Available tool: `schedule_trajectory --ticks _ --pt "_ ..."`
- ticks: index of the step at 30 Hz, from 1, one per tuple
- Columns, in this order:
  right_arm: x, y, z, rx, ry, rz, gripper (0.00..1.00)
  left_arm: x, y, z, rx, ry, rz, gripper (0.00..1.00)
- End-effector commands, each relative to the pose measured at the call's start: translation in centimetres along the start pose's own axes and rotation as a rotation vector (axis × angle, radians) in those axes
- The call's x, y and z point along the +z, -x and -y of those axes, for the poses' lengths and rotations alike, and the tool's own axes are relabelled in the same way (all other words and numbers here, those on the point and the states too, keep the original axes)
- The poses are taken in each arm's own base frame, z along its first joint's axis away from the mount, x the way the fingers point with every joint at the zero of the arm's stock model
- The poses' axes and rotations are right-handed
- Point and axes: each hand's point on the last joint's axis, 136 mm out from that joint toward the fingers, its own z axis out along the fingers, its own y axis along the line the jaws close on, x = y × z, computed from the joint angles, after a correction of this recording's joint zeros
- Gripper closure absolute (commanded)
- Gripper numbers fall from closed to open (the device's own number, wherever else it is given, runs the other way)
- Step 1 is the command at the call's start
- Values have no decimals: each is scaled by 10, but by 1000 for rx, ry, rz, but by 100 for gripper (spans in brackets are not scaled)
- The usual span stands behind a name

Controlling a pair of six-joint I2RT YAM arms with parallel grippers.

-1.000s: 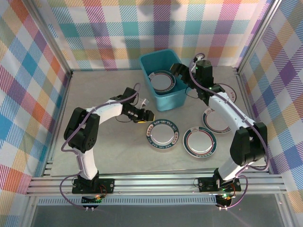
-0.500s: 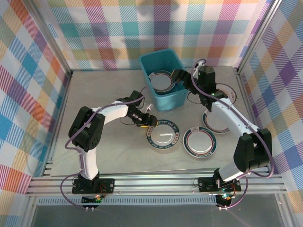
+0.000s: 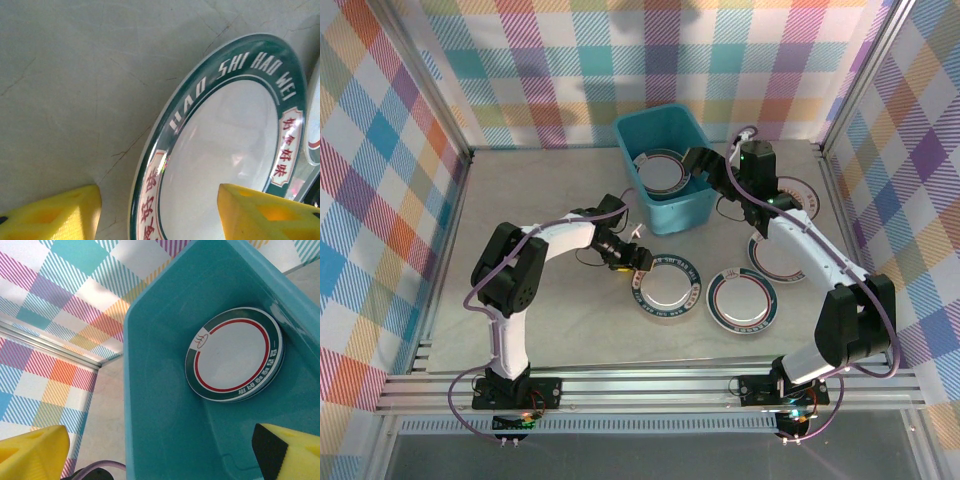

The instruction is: Place the plates into the plastic bin on the countertop

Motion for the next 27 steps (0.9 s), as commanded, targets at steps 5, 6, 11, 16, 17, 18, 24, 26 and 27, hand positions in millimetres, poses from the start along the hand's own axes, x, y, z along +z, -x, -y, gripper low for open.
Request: schedule_trajectory --ticks 5,6,11,16,17,18,24,26,27 --pt "-1 8 -4 17 26 27 6 4 -6 4 23 8 -31 37" --pt "0 8 -5 19 28 25 6 5 -7 4 22 7 -37 38" --pt "3 6 -3 24 26 19 6 12 -13 6 34 5 -74 43" --pt "3 5 -1 26 23 17 6 19 -16 8 44 1 -90 45" --pt "3 5 0 27 22 18 5 21 -15 8 45 0 -92 46" --pt "3 4 0 27 21 17 5 23 -15 9 47 0 -93 47" --pt "3 3 3 30 11 11 6 35 -18 5 36 0 -106 52" --pt "3 3 3 31 8 12 6 37 -18 5 35 -2 -102 55" --pt "2 3 4 32 5 14 5 37 -18 4 34 0 -99 56"
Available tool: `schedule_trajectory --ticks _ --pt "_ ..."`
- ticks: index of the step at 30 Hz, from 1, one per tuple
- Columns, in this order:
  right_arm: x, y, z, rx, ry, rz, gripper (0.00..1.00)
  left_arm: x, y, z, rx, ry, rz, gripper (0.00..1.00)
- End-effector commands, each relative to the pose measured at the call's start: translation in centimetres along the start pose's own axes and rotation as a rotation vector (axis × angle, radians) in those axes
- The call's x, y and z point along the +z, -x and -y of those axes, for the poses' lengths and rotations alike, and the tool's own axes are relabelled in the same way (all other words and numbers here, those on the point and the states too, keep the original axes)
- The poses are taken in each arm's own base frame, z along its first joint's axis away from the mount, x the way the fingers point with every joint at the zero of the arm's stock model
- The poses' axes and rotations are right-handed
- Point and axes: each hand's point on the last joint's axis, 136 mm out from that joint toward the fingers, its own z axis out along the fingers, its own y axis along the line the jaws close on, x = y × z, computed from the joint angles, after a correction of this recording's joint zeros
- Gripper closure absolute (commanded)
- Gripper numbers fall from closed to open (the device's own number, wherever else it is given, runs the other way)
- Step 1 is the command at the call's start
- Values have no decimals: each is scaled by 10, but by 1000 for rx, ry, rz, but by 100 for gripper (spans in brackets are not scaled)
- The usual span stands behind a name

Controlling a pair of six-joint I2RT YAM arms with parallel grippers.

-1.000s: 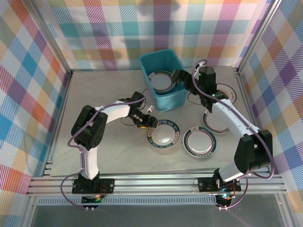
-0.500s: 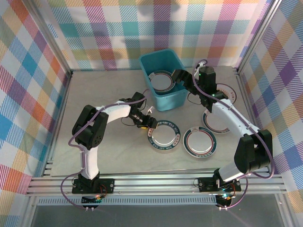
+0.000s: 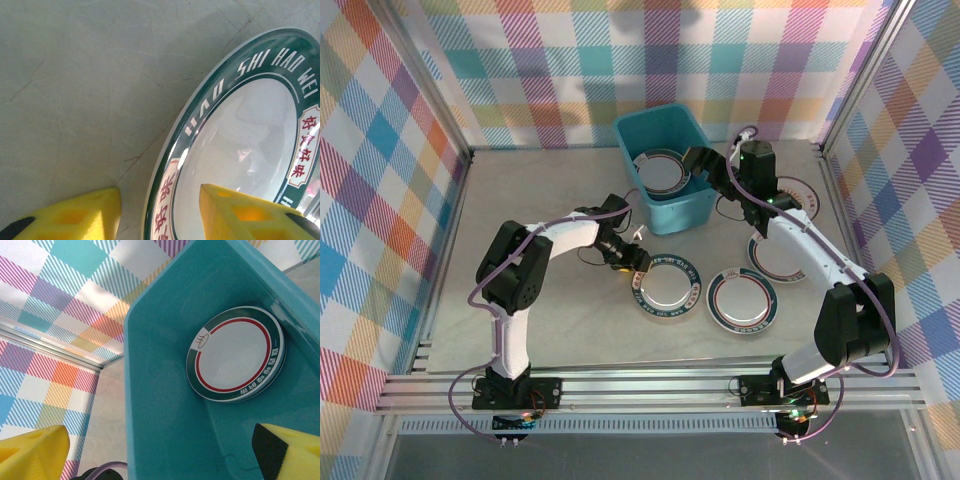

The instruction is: Place the plates into the plastic bin on the countertop

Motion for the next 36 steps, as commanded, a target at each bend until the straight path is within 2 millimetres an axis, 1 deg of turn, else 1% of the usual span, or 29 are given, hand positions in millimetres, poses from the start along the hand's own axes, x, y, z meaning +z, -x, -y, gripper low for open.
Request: schedule_trajectory --ticks 1,4,7,15,24,29,36 --pt "1 2 3 14 2 12 5 31 -16 11 21 -48 -64 58" --pt "1 2 5 15 -3 13 5 32 -15 10 14 -44 -55 62" --pt "1 2 6 15 -6 15 5 32 -15 9 8 -45 -44 68" --pt "3 1 7 16 -5 16 5 31 -14 8 -3 -39 -22 78" --pt "7 2 7 25 4 19 5 20 -19 9 1 -15 -14 89" --pt "12 3 5 29 17 19 5 6 -24 8 4 15 -6 94" --pt "22 3 2 37 48 7 5 -29 -22 -5 -33 46 56 97"
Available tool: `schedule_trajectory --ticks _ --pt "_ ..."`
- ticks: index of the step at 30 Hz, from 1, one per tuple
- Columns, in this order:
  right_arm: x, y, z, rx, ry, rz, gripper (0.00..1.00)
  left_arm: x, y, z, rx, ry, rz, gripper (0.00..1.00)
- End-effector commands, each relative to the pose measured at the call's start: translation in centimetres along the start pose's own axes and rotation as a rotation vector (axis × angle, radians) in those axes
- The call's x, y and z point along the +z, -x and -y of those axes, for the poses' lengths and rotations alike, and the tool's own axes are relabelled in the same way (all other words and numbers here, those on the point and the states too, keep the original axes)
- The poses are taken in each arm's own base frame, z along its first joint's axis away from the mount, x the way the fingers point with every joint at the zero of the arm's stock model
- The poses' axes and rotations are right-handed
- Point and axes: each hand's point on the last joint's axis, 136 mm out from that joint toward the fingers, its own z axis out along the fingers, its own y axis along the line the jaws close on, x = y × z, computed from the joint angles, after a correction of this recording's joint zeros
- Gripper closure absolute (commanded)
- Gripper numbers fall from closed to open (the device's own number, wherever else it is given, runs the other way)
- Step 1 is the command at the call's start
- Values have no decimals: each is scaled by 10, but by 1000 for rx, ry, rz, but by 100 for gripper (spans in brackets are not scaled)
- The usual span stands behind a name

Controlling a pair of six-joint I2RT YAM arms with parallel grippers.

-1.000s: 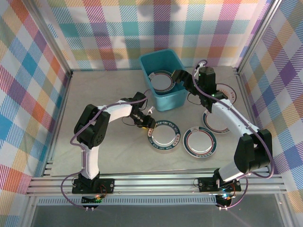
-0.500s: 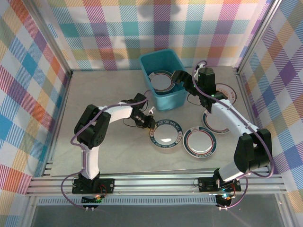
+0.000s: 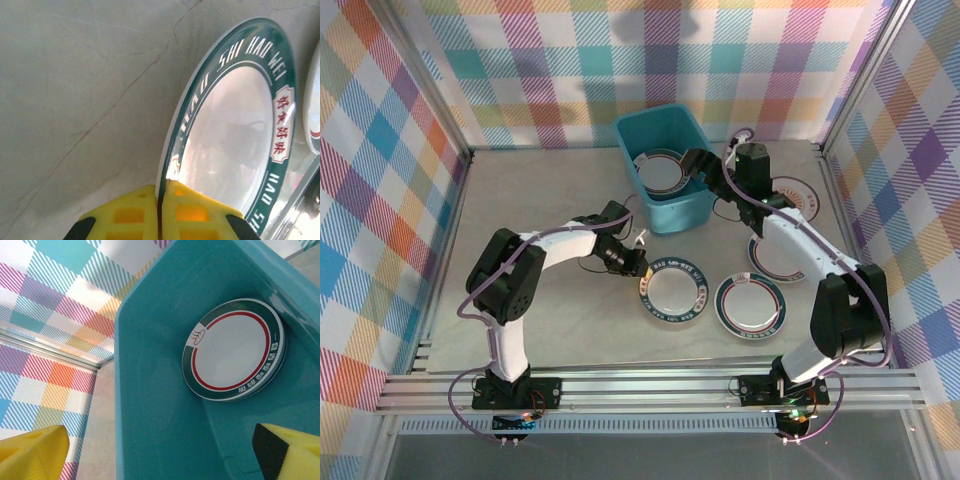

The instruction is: Place the plates into the plastic bin on the countertop

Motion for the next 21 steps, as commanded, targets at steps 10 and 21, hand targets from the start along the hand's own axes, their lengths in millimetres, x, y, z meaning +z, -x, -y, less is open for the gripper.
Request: schedule_trajectory --ticks 10,21 --pt "14 15 -19 12 91 12 7 -88 5 -57 -138 145 152 100" --pt "26 19 -28 19 127 -14 10 -161 22 -96 -245 215 342 100"
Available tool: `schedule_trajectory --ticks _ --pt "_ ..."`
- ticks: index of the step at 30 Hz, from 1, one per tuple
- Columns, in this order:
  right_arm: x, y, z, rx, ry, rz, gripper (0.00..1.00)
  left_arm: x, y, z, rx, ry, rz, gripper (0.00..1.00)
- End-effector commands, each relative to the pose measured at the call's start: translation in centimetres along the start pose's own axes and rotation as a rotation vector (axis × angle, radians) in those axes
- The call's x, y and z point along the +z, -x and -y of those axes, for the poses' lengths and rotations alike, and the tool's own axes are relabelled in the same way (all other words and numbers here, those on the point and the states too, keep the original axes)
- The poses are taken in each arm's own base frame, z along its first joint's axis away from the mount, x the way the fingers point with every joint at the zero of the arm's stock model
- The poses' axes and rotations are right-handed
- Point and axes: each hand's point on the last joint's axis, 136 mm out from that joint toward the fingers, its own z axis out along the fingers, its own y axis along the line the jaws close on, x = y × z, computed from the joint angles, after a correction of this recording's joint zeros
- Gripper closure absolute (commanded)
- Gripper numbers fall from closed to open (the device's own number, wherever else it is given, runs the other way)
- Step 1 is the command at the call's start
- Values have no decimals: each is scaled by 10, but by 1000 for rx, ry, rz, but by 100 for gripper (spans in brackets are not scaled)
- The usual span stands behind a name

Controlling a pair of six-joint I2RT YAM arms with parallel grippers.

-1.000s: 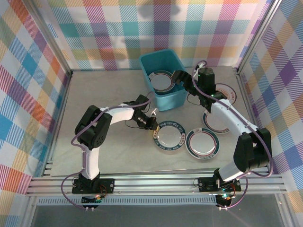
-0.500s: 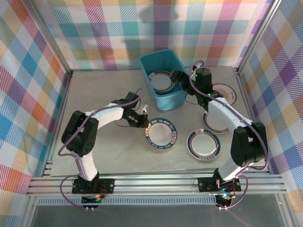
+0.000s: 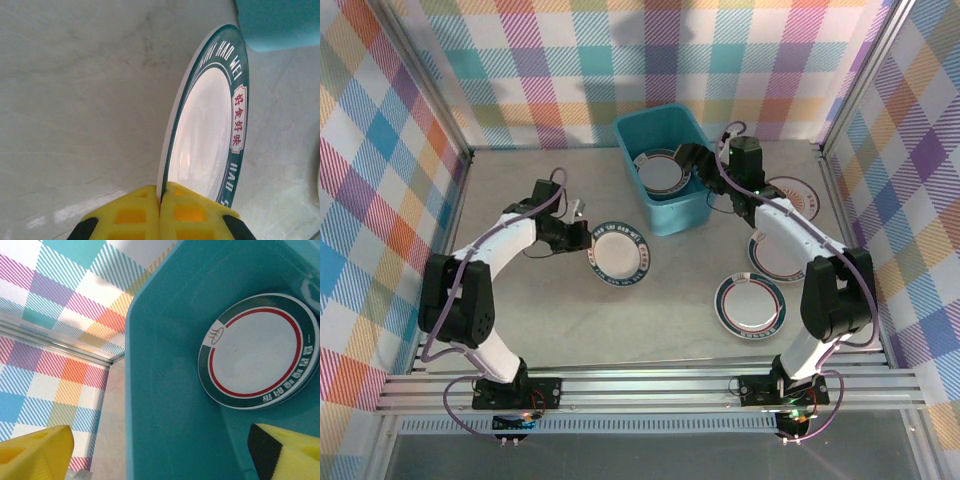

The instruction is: Place the plates into the plastic bin on the countertop

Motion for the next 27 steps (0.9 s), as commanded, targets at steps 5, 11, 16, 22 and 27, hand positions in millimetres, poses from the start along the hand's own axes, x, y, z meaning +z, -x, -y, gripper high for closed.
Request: schedule_trajectory --ticks 5,11,16,22,27 --pt "4 17 -22 -7 72 7 12 -51 34 -17 -56 11 178 100" --pt "8 17 -25 -2 80 -13 12 -77 58 -28 -115 5 298 100" --pt "12 17 -29 -11 92 -30 14 -108 80 -35 -168 19 421 100" --pt "15 21 -40 -59 123 -49 19 -150 113 -16 -177 -51 577 100" --pt "17 24 -56 -137 169 -83 22 -181 142 9 -148 -139 681 100"
